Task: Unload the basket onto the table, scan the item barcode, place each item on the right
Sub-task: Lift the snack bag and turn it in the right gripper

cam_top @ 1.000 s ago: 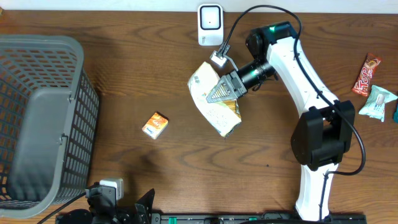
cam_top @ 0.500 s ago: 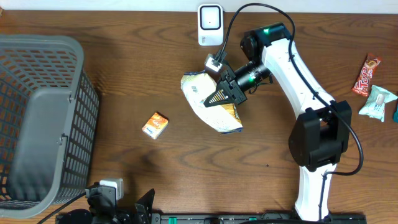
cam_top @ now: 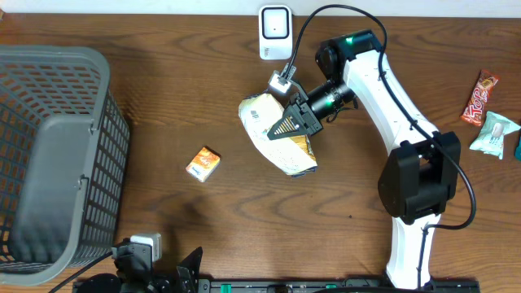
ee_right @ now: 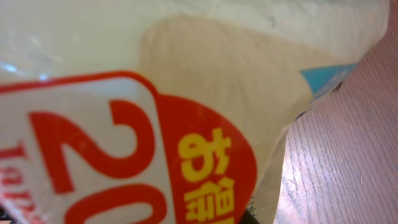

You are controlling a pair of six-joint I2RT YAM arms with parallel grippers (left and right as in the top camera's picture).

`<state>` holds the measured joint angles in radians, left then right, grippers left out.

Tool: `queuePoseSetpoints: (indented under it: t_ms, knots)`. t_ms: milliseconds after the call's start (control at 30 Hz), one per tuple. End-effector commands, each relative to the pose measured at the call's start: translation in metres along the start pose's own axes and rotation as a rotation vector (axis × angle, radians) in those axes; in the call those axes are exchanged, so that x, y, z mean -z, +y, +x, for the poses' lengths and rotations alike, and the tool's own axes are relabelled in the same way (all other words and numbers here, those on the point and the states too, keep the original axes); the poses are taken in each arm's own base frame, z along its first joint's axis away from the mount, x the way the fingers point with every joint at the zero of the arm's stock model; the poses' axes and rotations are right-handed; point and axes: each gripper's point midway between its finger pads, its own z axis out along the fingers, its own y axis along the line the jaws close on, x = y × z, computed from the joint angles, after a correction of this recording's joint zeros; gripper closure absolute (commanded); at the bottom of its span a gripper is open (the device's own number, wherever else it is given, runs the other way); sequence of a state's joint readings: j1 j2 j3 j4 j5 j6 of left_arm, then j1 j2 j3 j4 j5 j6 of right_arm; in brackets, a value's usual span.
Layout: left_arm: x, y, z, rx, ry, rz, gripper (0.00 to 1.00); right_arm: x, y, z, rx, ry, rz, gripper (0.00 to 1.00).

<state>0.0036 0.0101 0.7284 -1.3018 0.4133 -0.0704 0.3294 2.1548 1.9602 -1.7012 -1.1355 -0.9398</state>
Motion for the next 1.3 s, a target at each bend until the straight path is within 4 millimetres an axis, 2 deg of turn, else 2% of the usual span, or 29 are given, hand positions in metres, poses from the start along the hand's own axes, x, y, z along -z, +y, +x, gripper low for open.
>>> queuePoseSetpoints:
  t_ms: [0,633,1033,1133,1200,1267]
  knots:
    - [0.002,-0.001,-0.001,-0.024,-0.01,0.006,0.02,0.001,0.011,-0.007,-0.023,-0.031,-0.019,0.99]
    - [0.002,-0.001,-0.001,-0.024,-0.01,0.006,0.02,0.002,0.011,-0.007,-0.06,-0.032,-0.02,0.99]
    - [0.002,-0.001,-0.001,-0.024,-0.01,0.006,0.02,0.012,0.004,-0.007,-0.088,-0.059,-0.004,0.99]
    - [0.002,-0.001,-0.001,-0.024,-0.01,0.006,0.02,0.015,-0.011,-0.003,-0.037,-0.026,0.064,0.99]
    - [0.002,-0.001,-0.001,-0.024,-0.01,0.006,0.02,0.017,-0.029,0.001,-0.036,0.015,0.146,0.99]
    - [0.002,-0.001,-0.001,-0.024,-0.01,0.006,0.02,0.023,-0.057,0.006,-0.086,0.066,0.286,0.99]
